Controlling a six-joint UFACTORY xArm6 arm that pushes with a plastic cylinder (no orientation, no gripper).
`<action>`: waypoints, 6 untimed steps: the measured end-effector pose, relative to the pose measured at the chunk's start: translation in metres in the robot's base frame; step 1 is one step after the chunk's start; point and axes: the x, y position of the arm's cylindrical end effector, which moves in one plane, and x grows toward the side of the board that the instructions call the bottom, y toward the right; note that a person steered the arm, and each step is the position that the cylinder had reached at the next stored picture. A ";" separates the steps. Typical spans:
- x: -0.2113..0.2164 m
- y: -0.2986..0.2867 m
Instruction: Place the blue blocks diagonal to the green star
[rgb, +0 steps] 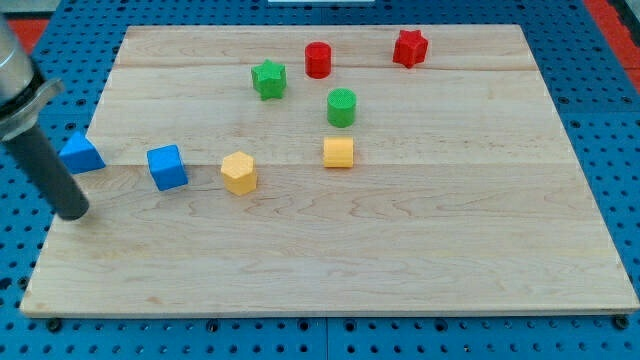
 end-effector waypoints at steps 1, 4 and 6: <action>-0.008 -0.025; -0.104 -0.006; -0.166 0.035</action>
